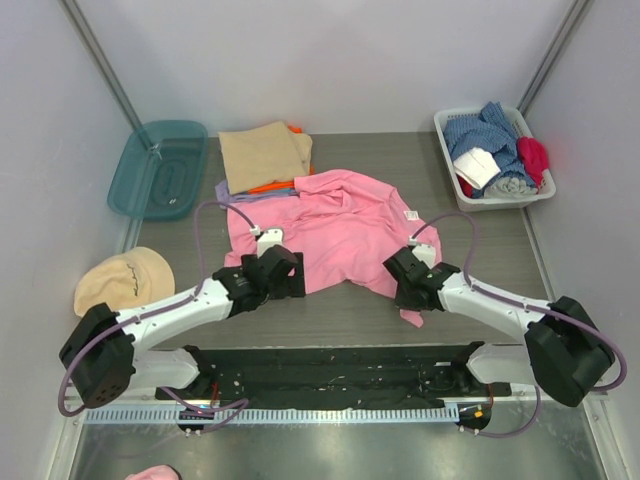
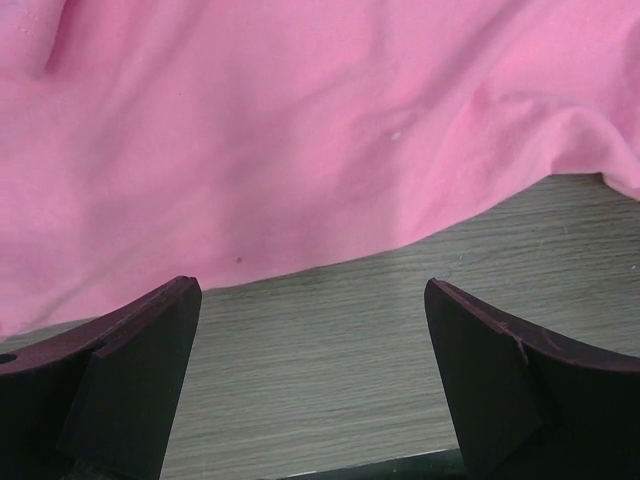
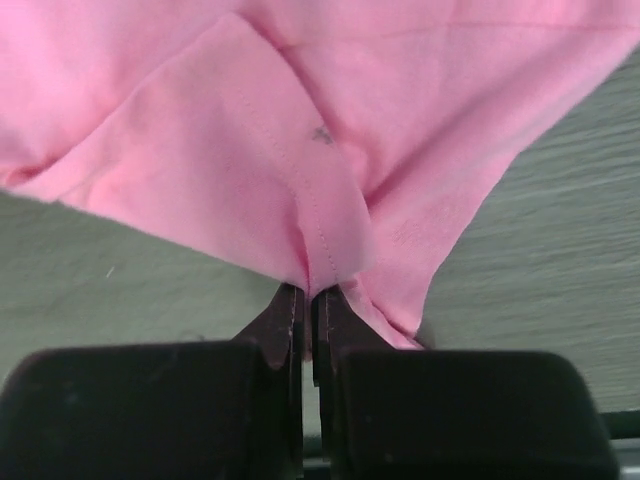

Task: Fold and stack the t-shirts
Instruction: Flatten the tshirt out

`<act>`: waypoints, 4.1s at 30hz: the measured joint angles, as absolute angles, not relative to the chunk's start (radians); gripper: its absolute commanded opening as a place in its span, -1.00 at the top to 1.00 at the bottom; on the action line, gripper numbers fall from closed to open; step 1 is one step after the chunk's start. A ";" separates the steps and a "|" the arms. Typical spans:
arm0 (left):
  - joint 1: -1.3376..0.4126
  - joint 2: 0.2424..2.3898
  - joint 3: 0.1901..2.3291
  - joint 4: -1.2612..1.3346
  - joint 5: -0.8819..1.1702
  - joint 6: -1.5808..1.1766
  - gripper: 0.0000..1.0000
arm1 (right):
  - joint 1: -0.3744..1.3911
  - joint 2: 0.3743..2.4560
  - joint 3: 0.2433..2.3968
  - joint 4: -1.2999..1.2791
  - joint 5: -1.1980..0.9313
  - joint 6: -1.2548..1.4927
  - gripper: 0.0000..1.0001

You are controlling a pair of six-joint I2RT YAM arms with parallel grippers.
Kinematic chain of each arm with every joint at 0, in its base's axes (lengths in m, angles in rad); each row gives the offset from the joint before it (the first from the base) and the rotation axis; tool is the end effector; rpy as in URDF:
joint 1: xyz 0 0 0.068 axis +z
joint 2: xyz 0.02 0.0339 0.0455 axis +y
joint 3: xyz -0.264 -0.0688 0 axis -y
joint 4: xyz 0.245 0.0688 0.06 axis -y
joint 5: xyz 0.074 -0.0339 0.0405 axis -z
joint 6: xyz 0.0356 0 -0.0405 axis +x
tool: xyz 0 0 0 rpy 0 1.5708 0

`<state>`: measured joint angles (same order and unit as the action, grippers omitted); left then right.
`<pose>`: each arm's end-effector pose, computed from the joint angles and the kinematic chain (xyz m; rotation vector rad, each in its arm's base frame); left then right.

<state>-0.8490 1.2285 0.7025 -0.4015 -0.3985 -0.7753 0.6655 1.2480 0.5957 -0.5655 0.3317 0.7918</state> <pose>0.1673 -0.1691 0.2056 -0.0732 2.4138 -0.2480 0.1681 0.1172 0.1618 0.2472 2.6506 -0.0163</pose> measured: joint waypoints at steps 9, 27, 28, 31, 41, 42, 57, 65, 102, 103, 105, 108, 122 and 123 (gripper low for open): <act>-0.849 1.111 0.701 -0.482 -0.436 -0.774 -0.99 | 0.711 1.117 0.925 -0.784 0.123 0.760 0.98; -0.849 1.118 0.714 -0.531 -0.460 -0.752 -0.99 | 0.455 1.834 1.325 -0.540 0.168 0.448 -0.03; -0.849 1.121 0.715 -0.530 -0.459 -0.752 -0.99 | 0.439 1.854 1.357 -0.516 0.172 0.430 -0.05; -0.849 1.127 0.715 -0.529 -0.459 -0.752 -0.99 | 0.413 1.871 1.428 -0.448 0.189 0.382 -0.11; -0.849 1.169 0.715 -0.508 -0.451 -0.751 -0.99 | 0.421 1.670 1.274 -0.402 0.154 0.379 -0.15; -0.849 1.175 0.715 -0.505 -0.450 -0.750 -0.99 | 0.424 1.631 1.236 -0.410 0.146 0.389 -0.15; -0.849 1.193 0.715 -0.465 -0.440 -0.747 -0.99 | 0.430 1.433 0.955 -0.374 0.132 0.521 -0.14; -0.849 1.176 0.715 -0.468 -0.442 -0.747 -0.99 | 0.342 1.435 0.809 -0.161 0.068 0.602 -0.22; -0.849 1.167 0.714 -0.481 -0.442 -0.748 -0.99 | 0.148 1.470 0.598 0.368 -0.246 0.809 -0.24; -0.849 1.167 0.714 -0.484 -0.442 -0.748 -0.99 | 0.146 1.481 0.593 0.374 -0.248 0.814 -0.23; -0.849 1.167 0.714 -0.485 -0.442 -0.748 -0.99 | 0.141 1.498 0.588 0.377 -0.251 0.820 -0.23; -0.849 1.167 0.714 -0.489 -0.442 -0.748 -0.99 | 0.139 1.515 0.580 0.400 -0.262 0.831 -0.24; -0.849 1.167 0.714 -0.491 -0.442 -0.748 -0.99 | 0.135 1.582 0.542 0.524 -0.327 0.894 0.15; -0.848 1.166 0.714 -0.491 -0.442 -0.748 -0.99 | 0.135 1.582 0.540 0.529 -0.329 0.895 0.23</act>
